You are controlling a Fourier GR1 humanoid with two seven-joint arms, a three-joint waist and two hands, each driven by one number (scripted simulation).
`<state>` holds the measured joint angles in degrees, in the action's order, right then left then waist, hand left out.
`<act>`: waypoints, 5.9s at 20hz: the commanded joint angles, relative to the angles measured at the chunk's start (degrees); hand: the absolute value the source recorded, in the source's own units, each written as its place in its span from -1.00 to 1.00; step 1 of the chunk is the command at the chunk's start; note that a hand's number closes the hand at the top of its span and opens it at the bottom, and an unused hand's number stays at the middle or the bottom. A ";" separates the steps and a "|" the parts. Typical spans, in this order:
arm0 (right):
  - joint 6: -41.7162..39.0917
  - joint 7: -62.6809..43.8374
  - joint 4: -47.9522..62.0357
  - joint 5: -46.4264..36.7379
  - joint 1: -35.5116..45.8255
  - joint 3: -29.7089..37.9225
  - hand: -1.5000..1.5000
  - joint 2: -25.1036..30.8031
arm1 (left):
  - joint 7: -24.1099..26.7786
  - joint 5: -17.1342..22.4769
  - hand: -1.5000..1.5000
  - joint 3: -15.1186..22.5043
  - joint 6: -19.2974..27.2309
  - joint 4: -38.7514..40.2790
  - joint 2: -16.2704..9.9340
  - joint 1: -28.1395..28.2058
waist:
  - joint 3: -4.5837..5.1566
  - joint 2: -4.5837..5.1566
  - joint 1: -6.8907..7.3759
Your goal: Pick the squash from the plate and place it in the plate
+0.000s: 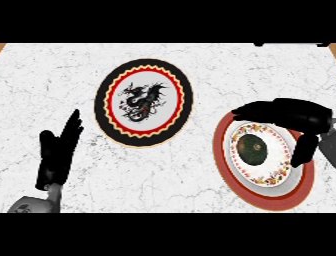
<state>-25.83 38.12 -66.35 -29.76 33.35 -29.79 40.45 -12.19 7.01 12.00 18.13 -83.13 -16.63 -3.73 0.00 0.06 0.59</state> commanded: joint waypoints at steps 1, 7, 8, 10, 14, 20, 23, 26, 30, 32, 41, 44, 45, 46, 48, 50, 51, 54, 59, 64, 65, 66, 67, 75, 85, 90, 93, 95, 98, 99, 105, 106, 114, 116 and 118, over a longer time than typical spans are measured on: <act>-2.03 1.87 0.84 -4.08 -1.27 0.78 -1.00 -2.81 | -0.90 0.86 0.00 -2.69 -2.85 -0.99 -0.77 0.03 | 0.00 -0.05 -0.28; -4.54 1.67 1.20 -8.28 -0.90 2.54 -1.00 -5.45 | -0.51 -2.89 0.00 -2.25 -1.34 1.09 2.79 -0.59 | 0.00 -0.06 -0.32; -3.37 2.44 0.09 -9.30 -2.71 1.20 -1.00 -4.91 | 1.93 -2.63 0.00 -3.02 -1.75 2.20 2.66 0.42 | 0.01 -0.07 -0.37; -3.76 6.95 2.77 -9.30 -1.61 3.41 -1.00 -2.51 | -1.97 -4.35 0.00 -1.52 -0.26 -1.89 3.42 0.39 | -0.01 -0.06 -0.25; -3.45 3.25 3.59 -11.68 -1.57 2.48 -1.00 -8.58 | 1.22 -3.33 0.00 -3.55 -3.06 1.33 3.77 1.09 | 0.01 -0.03 -0.25; -2.34 4.85 4.13 -14.91 -3.67 3.98 -1.00 -8.81 | 1.81 -4.34 0.00 -4.83 -5.14 1.19 3.88 1.74 | 0.01 -0.07 -0.43; -0.67 3.98 9.14 -18.12 -0.88 3.19 -1.00 -11.99 | 2.72 -4.03 0.00 -7.44 -5.94 4.30 3.26 -0.75 | 0.01 0.02 -0.22; 0.92 5.51 5.11 -19.50 -2.74 2.93 1.00 -11.37 | 3.74 -3.00 0.00 -7.79 -7.57 6.30 4.68 -1.42 | 0.02 -0.03 -0.46; 4.35 10.17 10.51 -19.86 0.10 5.63 1.00 -13.32 | 0.43 -6.55 0.00 -6.55 -4.81 3.16 5.59 -1.41 | 0.00 0.00 -0.29; 5.75 12.35 7.64 -20.08 -4.46 6.47 1.00 -10.53 | 0.16 -5.44 0.00 -7.49 -6.42 -1.20 4.39 1.72 | 0.00 -0.09 -0.41; 12.38 -30.65 15.74 -18.54 3.26 17.78 1.00 -32.20 | 0.49 -6.42 0.00 -6.28 -5.87 0.32 5.49 0.33 | 0.42 0.14 1.19; 18.42 -42.39 15.38 -19.53 5.96 21.35 1.00 -36.56 | 0.67 -6.61 0.00 -5.97 -6.04 0.79 5.48 1.01 | 0.56 -0.47 1.59; 20.72 -46.42 15.22 -21.21 7.00 21.23 1.00 -37.84 | 0.22 -6.36 0.00 -5.33 -6.37 0.39 6.11 0.34 | 0.61 -0.77 1.44; 23.37 -50.52 14.97 -22.51 8.47 21.81 1.00 -39.07 | 0.24 -6.89 0.00 -5.02 -6.03 0.67 6.22 0.61 | 0.60 -0.79 1.79; 27.50 -58.23 14.43 -24.16 11.32 22.07 1.00 -40.19 | 0.03 -6.71 0.00 -4.78 -6.56 0.76 6.19 0.35 | 0.59 -0.80 3.11; 30.58 -65.56 14.06 -25.72 15.49 21.69 1.00 -40.29 | -0.05 -6.84 0.00 -3.99 -7.11 0.68 6.45 -0.32 | 0.59 -0.66 4.97; 33.31 -69.12 13.38 -26.29 16.75 21.44 1.00 -40.32 | -0.49 -6.92 0.00 -4.30 -7.15 1.09 6.06 -1.04 | 0.49 -0.58 5.10; 39.23 -79.84 12.39 -31.91 23.24 20.52 1.00 -40.39 | -0.35 -7.22 0.00 -3.28 -7.39 0.81 6.65 -1.30 | 0.64 -1.08 5.90; 43.56 -100.06 15.76 -40.37 30.73 17.23 1.00 -40.43 | -0.56 -7.50 0.00 -2.54 -7.52 1.40 7.32 -2.18 | 0.65 -0.06 7.58; 44.61 -116.71 20.08 -43.95 35.30 13.45 1.00 -40.43 | -0.93 -8.02 0.00 -2.34 -7.52 2.07 7.48 -4.00 | 0.43 0.73 8.35; 43.24 -118.46 21.30 -44.20 36.61 13.46 1.00 -40.43 | -0.50 -8.57 0.00 -2.10 -7.44 2.50 7.36 -4.07 | 0.42 0.82 8.19; 43.45 -119.77 21.53 -43.76 37.31 13.13 1.00 -40.43 | -1.11 -8.33 0.00 -1.48 -7.38 2.91 8.37 -3.70 | 0.38 0.88 8.27; 44.34 -120.80 22.44 -43.73 36.64 13.22 1.00 -40.42 | -0.87 -7.48 0.00 -2.66 -8.55 2.24 6.98 -4.65 | 0.34 0.99 8.31; 46.13 -123.28 27.15 -41.91 35.52 12.18 1.00 -40.41 | -2.16 -8.31 0.00 -3.04 -6.95 3.05 7.82 -6.13 | 0.17 1.09 6.88; 52.32 -117.73 29.83 -27.53 27.79 14.25 1.00 -40.41 | -0.58 -8.16 0.00 -2.97 -7.65 3.04 7.85 -4.91 | 0.02 1.33 6.94; 49.27 -115.14 31.23 -15.49 28.04 13.79 -1.00 -40.42 | -0.65 -7.46 0.00 -4.60 -8.62 3.47 6.42 -6.15 | 0.03 1.14 7.05; 51.71 -112.91 30.87 -10.28 28.41 7.76 -1.00 -40.42 | 0.42 -8.83 0.00 -2.69 -6.92 4.35 9.06 -4.55 | 0.03 1.08 7.10; 55.50 -110.50 27.43 -8.18 26.99 2.88 -1.00 -40.43 | -1.03 -7.98 0.00 -3.77 -7.19 4.30 8.87 -6.13 | 0.02 0.69 5.62; 65.51 -105.52 24.61 -9.87 26.67 2.77 -1.00 -40.43 | -0.08 -7.91 0.00 -4.48 -7.25 5.19 8.31 -5.06 | 0.02 0.69 4.77; 70.76 -102.81 24.06 -11.91 27.27 5.31 -1.00 -40.43 | 1.00 -7.71 0.00 -4.76 -7.66 3.80 7.21 -2.58 | -0.02 0.59 5.16; 88.09 -101.80 18.07 -12.42 25.00 4.01 -1.00 -40.43 | 0.69 -7.59 0.00 -6.21 -7.80 5.09 6.23 -4.14 | 0.01 0.39 3.85; 90.32 -101.48 15.92 -12.25 22.48 3.52 -1.00 -40.43 | 1.02 -7.98 0.00 -5.06 -7.02 3.78 7.42 -1.76 | -0.03 -0.07 2.98; 101.08 -105.31 11.64 -10.03 16.64 -11.29 -1.00 -40.43 | 1.55 -8.34 0.00 -5.63 -5.92 3.24 8.38 -0.50 | 0.03 0.02 1.68; 104.63 -105.27 14.45 -9.78 17.89 -13.52 -1.00 -40.43 | -1.41 -7.17 0.00 -6.33 -8.30 -0.02 6.01 -1.53 | 0.01 0.22 2.64; 107.77 -103.46 15.40 -9.37 16.76 -16.12 -1.00 -40.44 | 0.02 -8.38 0.00 -6.36 -6.35 3.17 7.79 -2.88 | 0.01 0.37 2.24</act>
<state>70.06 -62.97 -52.49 -39.25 51.22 -40.59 0.30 -11.96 -1.37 6.33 11.93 -80.33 -8.58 -5.90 0.00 0.28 2.89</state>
